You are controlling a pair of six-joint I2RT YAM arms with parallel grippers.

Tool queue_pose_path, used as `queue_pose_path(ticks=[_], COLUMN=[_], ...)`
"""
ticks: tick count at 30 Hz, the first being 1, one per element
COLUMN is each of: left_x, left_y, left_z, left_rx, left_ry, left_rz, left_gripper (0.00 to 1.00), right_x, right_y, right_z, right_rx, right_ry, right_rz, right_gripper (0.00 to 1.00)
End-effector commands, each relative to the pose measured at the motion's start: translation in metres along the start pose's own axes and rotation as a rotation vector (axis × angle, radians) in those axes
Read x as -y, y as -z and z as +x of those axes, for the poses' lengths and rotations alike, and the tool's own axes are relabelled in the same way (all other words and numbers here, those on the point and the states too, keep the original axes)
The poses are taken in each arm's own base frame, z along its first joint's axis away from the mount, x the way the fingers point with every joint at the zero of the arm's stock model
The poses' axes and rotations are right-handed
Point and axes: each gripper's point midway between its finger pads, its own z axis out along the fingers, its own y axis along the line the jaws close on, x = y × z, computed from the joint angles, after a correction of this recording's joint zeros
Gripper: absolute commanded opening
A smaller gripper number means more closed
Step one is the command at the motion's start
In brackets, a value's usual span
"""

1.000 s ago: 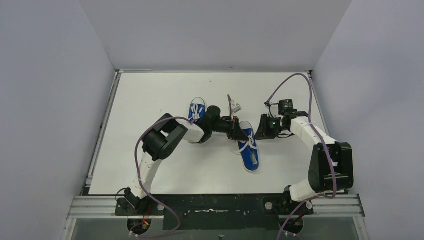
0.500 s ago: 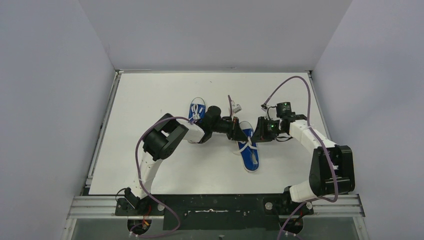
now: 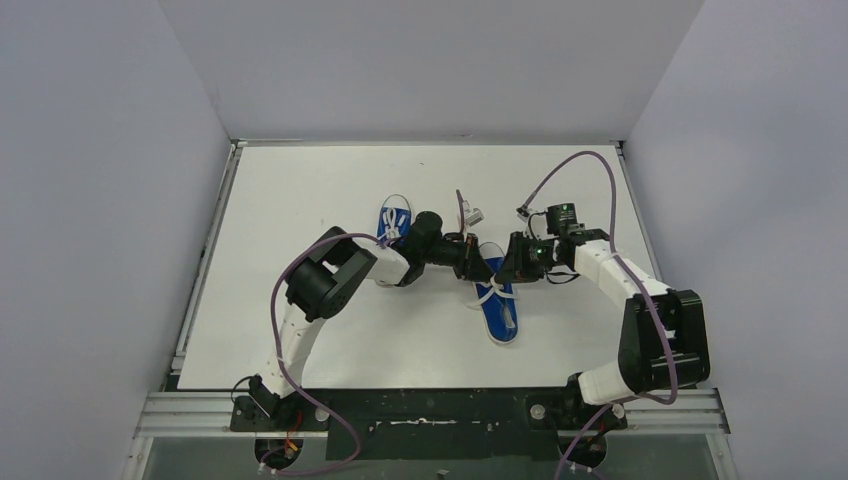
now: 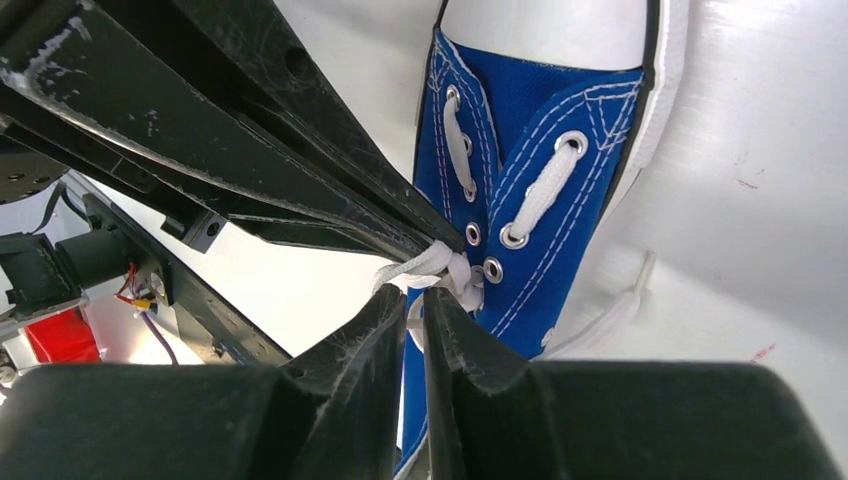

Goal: Tie the shoes
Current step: Cross the shoelace with the shoelace.

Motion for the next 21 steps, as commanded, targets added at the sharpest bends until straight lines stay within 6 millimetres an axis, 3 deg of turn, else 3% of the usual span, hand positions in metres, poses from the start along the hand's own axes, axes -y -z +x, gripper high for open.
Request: queue_pose_path(ticks=[1,21], left_x=[0.013,0.021], left_y=[-0.004,-0.002], left_z=[-0.017,-0.019], left_rx=[0.028,0.035], left_ry=[-0.068,-0.073], left_rz=[0.047,0.072], left_gripper=[0.0,0.0], right_x=[-0.001,0.015], right_y=[-0.006,-0.011], right_z=[-0.008,0.001], right_rx=[0.03,-0.011], right_ry=[0.013,0.017], right_rz=[0.007,0.143], right_gripper=[0.16,0.25])
